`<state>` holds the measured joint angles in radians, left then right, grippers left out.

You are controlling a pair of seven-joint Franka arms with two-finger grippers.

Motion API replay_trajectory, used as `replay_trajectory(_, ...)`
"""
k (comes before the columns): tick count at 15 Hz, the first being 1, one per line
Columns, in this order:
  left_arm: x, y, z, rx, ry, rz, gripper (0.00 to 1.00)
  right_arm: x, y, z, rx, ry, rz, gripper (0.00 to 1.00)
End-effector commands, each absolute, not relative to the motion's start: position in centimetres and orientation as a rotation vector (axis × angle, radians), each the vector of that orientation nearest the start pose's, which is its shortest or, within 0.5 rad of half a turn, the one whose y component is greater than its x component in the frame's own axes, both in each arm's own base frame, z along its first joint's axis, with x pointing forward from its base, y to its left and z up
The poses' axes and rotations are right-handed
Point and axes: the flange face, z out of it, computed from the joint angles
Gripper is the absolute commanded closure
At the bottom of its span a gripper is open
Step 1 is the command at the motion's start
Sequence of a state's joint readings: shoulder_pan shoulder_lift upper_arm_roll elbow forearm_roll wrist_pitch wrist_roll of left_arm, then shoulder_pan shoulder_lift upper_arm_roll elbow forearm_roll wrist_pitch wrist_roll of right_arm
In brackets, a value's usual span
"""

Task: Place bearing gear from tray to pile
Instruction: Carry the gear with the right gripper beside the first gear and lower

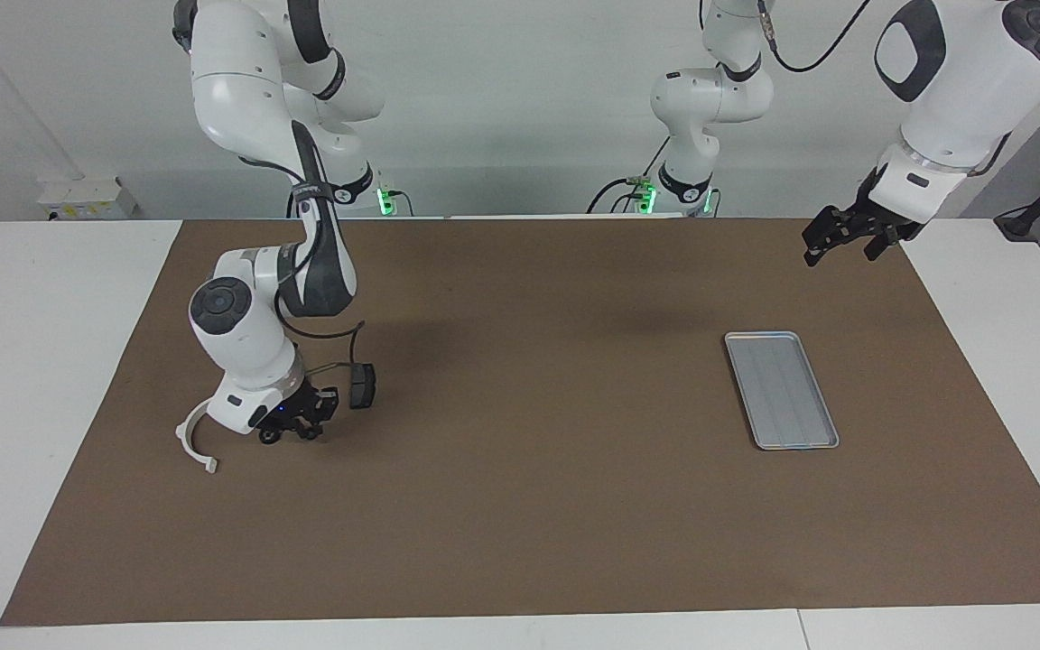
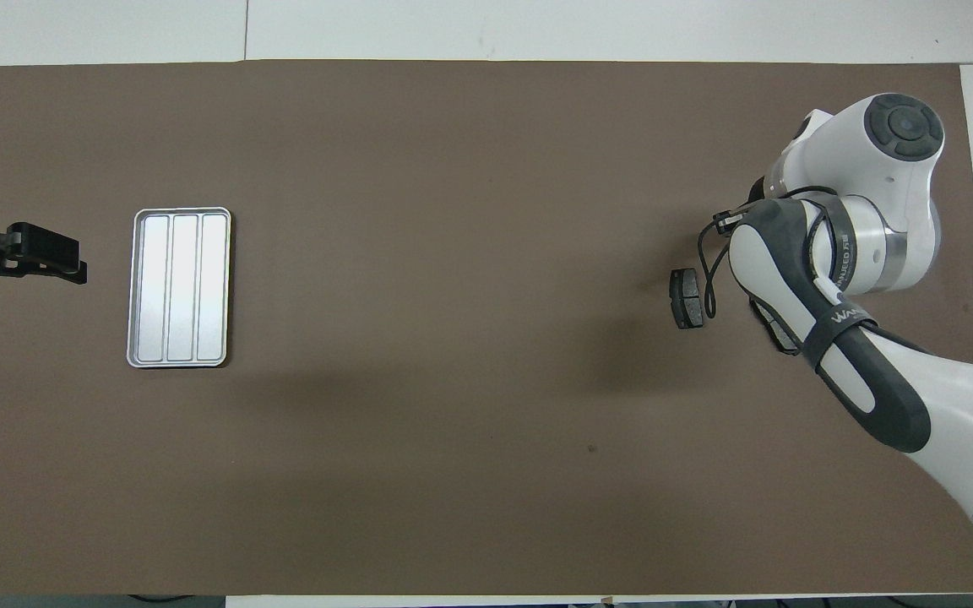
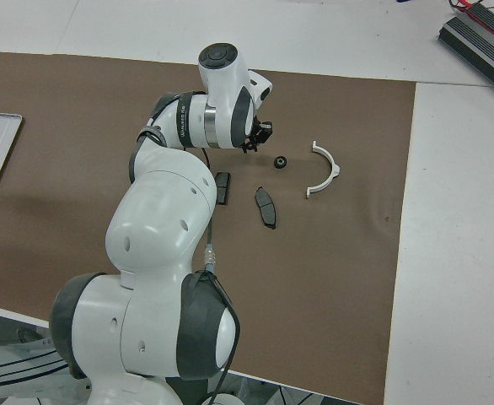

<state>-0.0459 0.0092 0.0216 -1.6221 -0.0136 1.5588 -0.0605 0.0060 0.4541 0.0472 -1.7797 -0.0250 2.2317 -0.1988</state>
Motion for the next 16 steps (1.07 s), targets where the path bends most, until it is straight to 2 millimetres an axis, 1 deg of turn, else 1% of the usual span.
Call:
replay_trajectory(1,54.8,-1.5,59.4,-3.136,-0.036,0.127,0.0,64.5,2.9,29.6,-3.102,-0.437,-0.005,1.0)
replay_trajectory(5,54.8,-1.5,59.3,-3.136,-0.036,0.13,0.0,64.2,3.0,29.2,-3.101,-0.433,0.012,1.0)
replay_trajectory(6,54.8,-1.5,59.3,-3.136,-0.036,0.127,0.0,64.1,3.1,29.0,-3.1,-0.426,0.019,0.93)
replay_trajectory(7,54.7,-1.5,59.4,-3.137,-0.036,0.125,0.0,64.1,3.2,29.1,-3.101,-0.424,0.016,0.54)
replay_trajectory(8,54.7,-1.5,59.1,-3.137,-0.036,0.132,0.0,64.1,3.0,29.2,-3.102,-0.417,0.019,0.22)
replay_trajectory(9,54.7,-1.5,59.1,-3.137,-0.041,0.132,0.0,64.2,3.1,29.5,-3.102,-0.419,0.014,0.06)
replay_trajectory(10,54.7,-1.5,59.2,-3.137,-0.039,0.13,0.0,64.2,3.1,30.1,-3.102,-0.419,0.014,0.03)
replay_trajectory(12,54.7,-1.5,59.2,-3.137,-0.039,0.128,0.0,64.1,3.3,31.9,-3.106,-0.408,0.005,0.03)
replay_trajectory(14,54.7,-1.5,59.1,-3.137,-0.031,0.135,0.0,64.1,3.7,34.4,-3.116,-0.349,-0.004,0.03)
replay_trajectory(16,54.7,-1.5,59.1,-3.137,-0.036,0.135,0.0,64.0,4.0,37.4,-3.124,-0.298,-0.03,0.03)
